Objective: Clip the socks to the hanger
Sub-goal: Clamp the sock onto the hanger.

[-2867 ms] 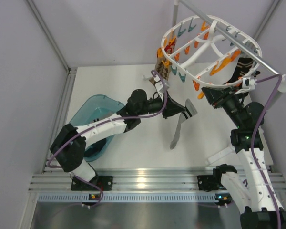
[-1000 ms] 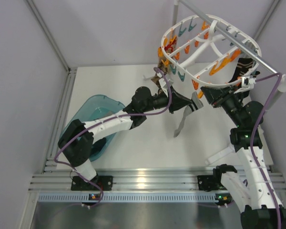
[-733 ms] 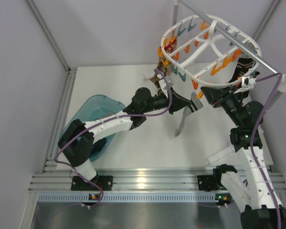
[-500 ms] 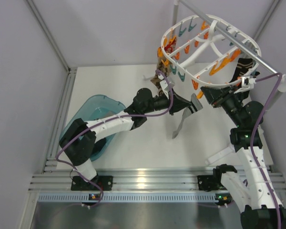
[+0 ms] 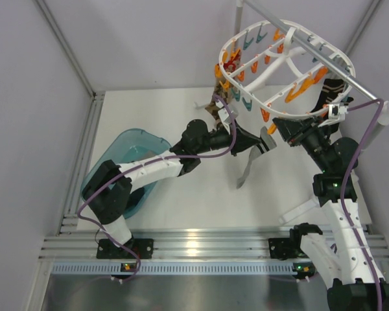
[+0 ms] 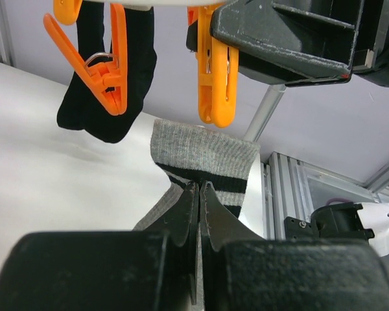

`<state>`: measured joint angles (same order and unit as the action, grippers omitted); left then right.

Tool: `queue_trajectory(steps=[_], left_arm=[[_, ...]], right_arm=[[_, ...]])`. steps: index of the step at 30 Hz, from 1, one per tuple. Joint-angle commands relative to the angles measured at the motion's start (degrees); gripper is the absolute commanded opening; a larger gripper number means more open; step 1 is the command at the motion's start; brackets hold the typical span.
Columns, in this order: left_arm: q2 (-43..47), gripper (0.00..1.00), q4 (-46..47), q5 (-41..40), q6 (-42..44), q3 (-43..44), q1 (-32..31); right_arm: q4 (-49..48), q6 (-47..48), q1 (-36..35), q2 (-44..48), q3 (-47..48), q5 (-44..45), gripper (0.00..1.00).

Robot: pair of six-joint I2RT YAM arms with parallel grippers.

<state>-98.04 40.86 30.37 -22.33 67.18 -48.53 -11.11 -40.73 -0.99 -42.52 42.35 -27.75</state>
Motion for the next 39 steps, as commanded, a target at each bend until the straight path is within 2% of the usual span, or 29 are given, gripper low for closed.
queue_trajectory(steps=[1,31,32,35,36,39], left_arm=[[-0.75,0.0,4.4,0.3,-0.35,2.87,-0.25],[-1.1,0.0,5.63,0.66,-4.39,6.65,-0.69],[-1.36,0.0,5.63,0.66,-4.39,6.82,-0.69],[-1.89,0.0,5.63,0.74,-4.39,7.61,-0.77],[-1.98,0.0,5.63,0.74,-4.48,7.97,-0.69],[-2.33,0.0,5.37,1.09,-4.57,8.58,-0.86]], right_arm=[[-2.42,-0.05,0.11,0.25,-0.07,-1.96,0.0],[-1.72,0.74,0.12,0.16,0.01,-2.57,0.0],[-1.28,0.74,0.12,0.07,0.28,-2.75,0.01],[-0.14,1.18,0.03,-0.19,0.98,-3.19,0.17],[0.13,1.44,0.11,-0.19,1.07,-3.19,0.28],[0.65,1.44,0.12,-0.19,1.33,-3.19,0.42]])
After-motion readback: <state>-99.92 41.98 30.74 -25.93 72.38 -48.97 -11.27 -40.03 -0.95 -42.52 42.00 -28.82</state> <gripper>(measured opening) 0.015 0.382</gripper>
